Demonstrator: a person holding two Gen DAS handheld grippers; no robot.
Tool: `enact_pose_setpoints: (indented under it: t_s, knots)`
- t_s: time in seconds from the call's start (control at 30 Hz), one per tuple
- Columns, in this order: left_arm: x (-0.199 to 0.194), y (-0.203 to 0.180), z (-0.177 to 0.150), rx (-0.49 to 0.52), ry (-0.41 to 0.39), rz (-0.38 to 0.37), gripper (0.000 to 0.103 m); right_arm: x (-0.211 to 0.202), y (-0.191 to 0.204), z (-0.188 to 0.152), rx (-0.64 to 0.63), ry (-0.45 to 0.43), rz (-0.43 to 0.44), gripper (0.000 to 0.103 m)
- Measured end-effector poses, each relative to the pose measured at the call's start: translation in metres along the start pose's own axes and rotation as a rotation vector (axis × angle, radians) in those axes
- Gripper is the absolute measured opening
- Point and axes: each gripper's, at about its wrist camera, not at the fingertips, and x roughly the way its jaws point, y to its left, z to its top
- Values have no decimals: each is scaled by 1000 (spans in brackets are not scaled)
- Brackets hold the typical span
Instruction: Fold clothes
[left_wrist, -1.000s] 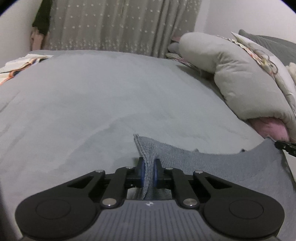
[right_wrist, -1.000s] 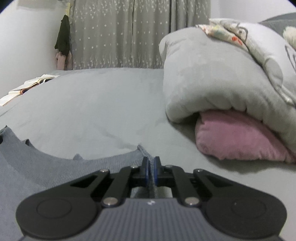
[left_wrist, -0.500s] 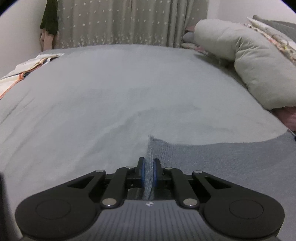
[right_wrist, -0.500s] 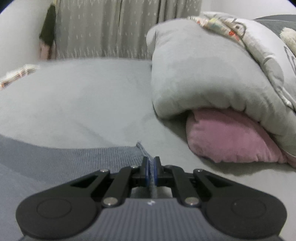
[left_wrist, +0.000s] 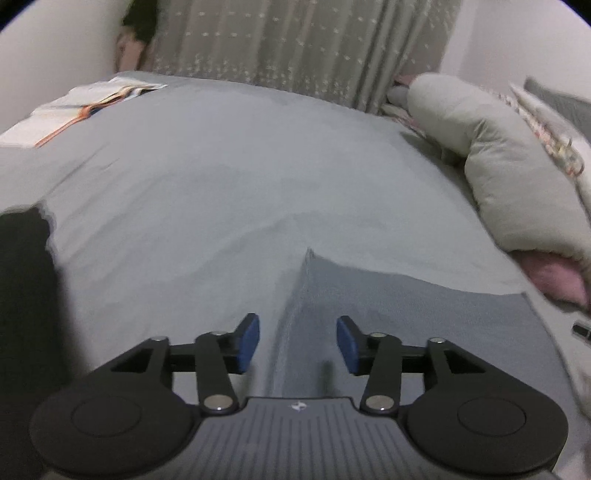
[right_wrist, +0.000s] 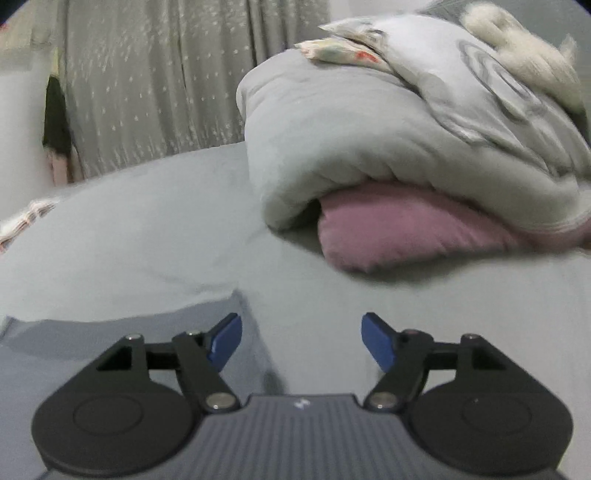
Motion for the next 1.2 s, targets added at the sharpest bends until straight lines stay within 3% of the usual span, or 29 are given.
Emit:
enact_pose_setpoints:
  t_s: [0.13,0.33,0.63,0.83,1.2]
  knots:
    - [-40,3,-39,-84,29,-11,62,-46,-25,-32,136,76,88,77]
    - [-75,9,-86,-259,92,-34,63,-87,-48,-66,355,151,164,77]
    - [-63,11,-119,-381,153,-114,63,-92,-67,-98,670,173,241,77]
    - [-50,20,-123,-489,129,-166,68,-77,-55,-104,723,152,269,76]
    - [-32,24,-121,-590,67,-193,75,-64,-24,-110,651,69,229,76]
